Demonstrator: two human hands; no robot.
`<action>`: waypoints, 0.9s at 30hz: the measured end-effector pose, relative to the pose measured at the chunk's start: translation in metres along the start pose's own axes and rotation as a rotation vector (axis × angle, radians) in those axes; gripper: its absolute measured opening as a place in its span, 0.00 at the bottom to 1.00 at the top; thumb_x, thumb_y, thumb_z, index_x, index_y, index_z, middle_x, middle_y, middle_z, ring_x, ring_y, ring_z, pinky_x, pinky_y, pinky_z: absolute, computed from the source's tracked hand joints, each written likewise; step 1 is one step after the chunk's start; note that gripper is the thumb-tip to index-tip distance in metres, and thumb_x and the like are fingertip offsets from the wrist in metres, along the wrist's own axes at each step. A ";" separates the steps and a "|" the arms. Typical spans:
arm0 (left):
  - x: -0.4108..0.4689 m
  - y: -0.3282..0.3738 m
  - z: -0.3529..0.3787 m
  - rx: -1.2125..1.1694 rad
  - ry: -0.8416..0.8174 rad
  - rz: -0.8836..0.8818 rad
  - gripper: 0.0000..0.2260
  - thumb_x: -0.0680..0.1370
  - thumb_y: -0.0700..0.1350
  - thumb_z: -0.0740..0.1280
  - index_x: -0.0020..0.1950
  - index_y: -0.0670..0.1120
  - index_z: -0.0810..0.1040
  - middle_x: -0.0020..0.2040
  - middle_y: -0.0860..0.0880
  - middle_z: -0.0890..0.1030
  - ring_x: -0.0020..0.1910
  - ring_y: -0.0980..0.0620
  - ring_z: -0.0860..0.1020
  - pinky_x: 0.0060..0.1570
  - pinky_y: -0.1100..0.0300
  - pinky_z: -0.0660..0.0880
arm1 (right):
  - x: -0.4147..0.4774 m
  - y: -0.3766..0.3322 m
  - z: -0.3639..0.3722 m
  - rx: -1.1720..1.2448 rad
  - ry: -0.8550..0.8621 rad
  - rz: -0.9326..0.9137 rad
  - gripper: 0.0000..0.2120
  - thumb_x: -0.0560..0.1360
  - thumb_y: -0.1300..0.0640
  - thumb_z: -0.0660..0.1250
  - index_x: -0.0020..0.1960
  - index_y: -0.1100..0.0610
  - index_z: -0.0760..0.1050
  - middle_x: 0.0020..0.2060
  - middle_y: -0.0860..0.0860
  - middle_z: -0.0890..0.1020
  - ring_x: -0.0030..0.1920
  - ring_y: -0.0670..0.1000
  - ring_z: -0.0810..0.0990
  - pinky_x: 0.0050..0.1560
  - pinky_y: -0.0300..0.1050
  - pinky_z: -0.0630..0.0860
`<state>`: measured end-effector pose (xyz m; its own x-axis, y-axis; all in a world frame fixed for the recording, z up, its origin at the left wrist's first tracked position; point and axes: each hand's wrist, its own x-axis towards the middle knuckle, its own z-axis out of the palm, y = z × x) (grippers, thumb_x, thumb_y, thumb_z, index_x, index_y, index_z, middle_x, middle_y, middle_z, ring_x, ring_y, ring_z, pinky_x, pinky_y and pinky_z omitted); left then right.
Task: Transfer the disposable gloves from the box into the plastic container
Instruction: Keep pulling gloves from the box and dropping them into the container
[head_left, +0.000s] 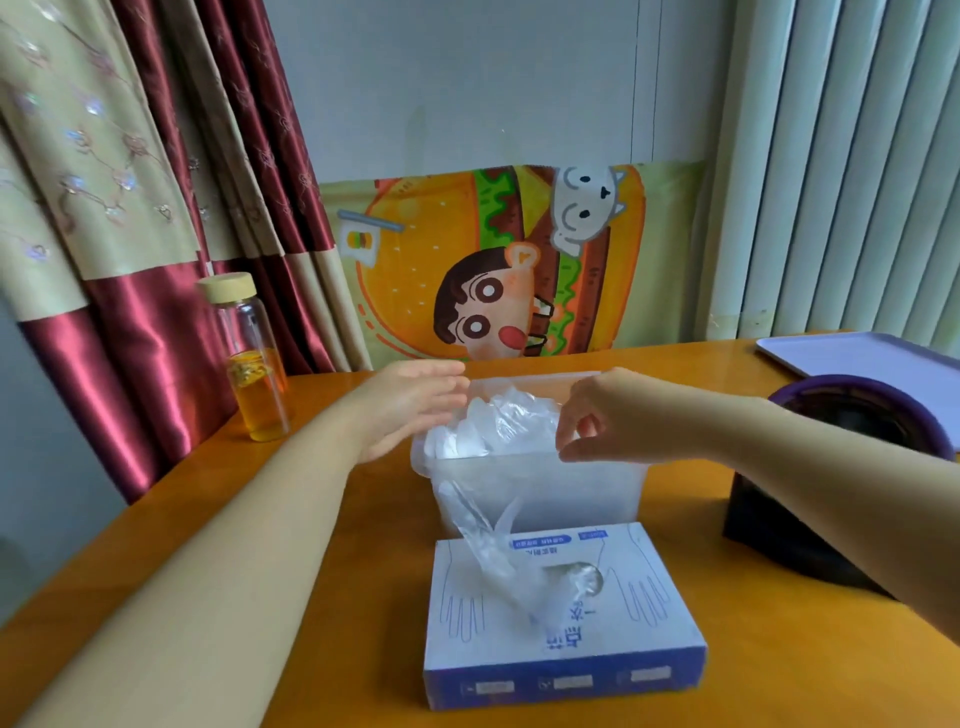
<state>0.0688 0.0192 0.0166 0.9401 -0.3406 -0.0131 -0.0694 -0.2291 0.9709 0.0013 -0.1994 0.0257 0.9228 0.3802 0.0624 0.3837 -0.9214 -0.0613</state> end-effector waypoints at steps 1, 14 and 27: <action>-0.009 -0.001 0.001 0.007 0.094 0.082 0.11 0.81 0.38 0.61 0.63 0.44 0.75 0.60 0.45 0.79 0.55 0.51 0.79 0.56 0.57 0.76 | -0.008 -0.009 0.004 0.040 -0.062 -0.035 0.11 0.75 0.47 0.66 0.56 0.48 0.79 0.42 0.38 0.76 0.42 0.40 0.76 0.41 0.28 0.69; -0.073 -0.041 0.056 1.381 -0.346 0.426 0.17 0.79 0.49 0.65 0.68 0.58 0.73 0.70 0.56 0.67 0.70 0.54 0.63 0.66 0.56 0.62 | -0.042 -0.029 0.062 0.025 -0.397 -0.014 0.43 0.63 0.36 0.74 0.73 0.47 0.62 0.67 0.45 0.68 0.64 0.48 0.69 0.67 0.46 0.68; -0.078 -0.041 0.048 1.263 -0.335 0.271 0.32 0.73 0.58 0.70 0.75 0.56 0.63 0.70 0.56 0.68 0.68 0.56 0.67 0.64 0.62 0.66 | -0.041 -0.022 0.075 0.070 -0.337 0.016 0.43 0.62 0.36 0.75 0.72 0.46 0.63 0.66 0.45 0.69 0.64 0.48 0.69 0.66 0.45 0.68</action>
<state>-0.0181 0.0112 -0.0343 0.7332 -0.6740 -0.0908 -0.6705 -0.7387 0.0690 -0.0421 -0.1883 -0.0505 0.8837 0.3818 -0.2708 0.3599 -0.9241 -0.1287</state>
